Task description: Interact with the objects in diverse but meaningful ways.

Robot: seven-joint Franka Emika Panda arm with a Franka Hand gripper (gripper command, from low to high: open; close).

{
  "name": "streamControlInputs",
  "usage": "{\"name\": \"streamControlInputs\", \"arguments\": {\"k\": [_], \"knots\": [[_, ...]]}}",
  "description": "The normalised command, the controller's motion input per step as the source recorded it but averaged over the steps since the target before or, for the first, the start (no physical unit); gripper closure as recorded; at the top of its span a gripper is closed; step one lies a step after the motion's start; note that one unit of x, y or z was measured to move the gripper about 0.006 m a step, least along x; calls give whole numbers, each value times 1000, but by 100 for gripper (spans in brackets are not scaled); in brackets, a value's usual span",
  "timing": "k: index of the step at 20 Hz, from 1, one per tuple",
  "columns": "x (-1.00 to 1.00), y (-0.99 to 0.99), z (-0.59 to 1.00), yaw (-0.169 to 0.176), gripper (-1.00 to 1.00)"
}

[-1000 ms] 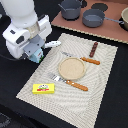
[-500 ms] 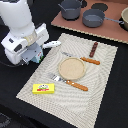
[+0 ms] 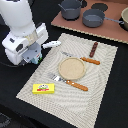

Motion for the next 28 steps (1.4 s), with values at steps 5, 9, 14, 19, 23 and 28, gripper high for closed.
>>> {"name": "streamControlInputs", "arguments": {"k": [5,9,14,19,23,28], "knots": [[755,441,1000,101,100],[792,499,1000,117,100],[761,578,949,87,100],[822,541,511,34,100],[850,537,236,19,100],[795,434,-59,22,100]]}}
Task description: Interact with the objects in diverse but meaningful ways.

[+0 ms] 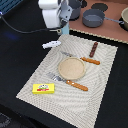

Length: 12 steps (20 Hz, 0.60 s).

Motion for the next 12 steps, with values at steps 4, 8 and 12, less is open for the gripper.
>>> {"name": "streamControlInputs", "arguments": {"k": [4,8,12], "knots": [[701,235,-110,11,100],[691,175,-175,0,100],[551,179,-239,0,100]]}}
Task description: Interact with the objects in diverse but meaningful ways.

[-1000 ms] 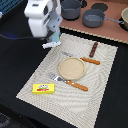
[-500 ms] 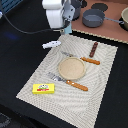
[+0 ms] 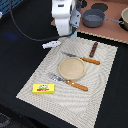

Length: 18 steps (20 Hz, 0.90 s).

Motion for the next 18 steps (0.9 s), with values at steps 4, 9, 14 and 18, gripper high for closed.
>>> {"name": "streamControlInputs", "arguments": {"k": [4,9,14,18], "knots": [[457,245,-359,9,100],[193,304,-136,27,-100],[105,349,154,67,-100],[121,341,968,106,-100]]}}
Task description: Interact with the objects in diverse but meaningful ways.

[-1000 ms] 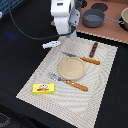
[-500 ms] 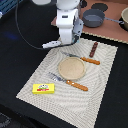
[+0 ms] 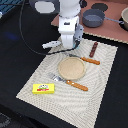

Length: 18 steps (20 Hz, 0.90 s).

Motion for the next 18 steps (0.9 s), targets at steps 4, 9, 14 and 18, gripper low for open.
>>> {"name": "streamControlInputs", "arguments": {"k": [4,9,14,18], "knots": [[471,271,1000,77,-100],[648,117,1000,30,-100],[933,-40,851,-1,-100],[1000,-150,741,-13,-100]]}}
